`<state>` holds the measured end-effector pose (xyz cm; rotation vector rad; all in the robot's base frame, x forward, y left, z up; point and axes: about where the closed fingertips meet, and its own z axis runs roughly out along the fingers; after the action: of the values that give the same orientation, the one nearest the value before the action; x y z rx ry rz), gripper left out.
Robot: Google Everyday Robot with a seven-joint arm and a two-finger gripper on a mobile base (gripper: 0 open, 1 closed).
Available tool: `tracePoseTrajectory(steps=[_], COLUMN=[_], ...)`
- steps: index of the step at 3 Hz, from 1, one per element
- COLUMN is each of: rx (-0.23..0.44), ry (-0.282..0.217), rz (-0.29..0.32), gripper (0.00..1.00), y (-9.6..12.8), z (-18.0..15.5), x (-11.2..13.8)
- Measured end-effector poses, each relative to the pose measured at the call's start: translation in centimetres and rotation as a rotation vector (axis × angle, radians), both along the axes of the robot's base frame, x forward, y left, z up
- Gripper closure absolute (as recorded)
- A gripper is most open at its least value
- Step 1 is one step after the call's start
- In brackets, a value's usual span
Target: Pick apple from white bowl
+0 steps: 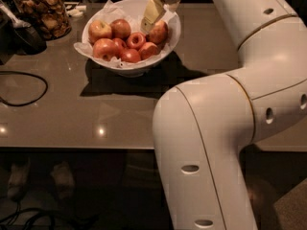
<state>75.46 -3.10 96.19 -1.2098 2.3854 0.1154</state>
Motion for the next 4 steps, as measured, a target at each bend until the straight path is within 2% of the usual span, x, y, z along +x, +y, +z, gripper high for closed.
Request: tracePoseTrajectory(steps=[3,4], rx=[-0.034,-0.047], ry=[0.034,0.047], rz=[0.028,0.033], gripper=[0.22,0.27], y=[1.8,1.9], z=[-1.5,-2.3], x=[0.2,0.3])
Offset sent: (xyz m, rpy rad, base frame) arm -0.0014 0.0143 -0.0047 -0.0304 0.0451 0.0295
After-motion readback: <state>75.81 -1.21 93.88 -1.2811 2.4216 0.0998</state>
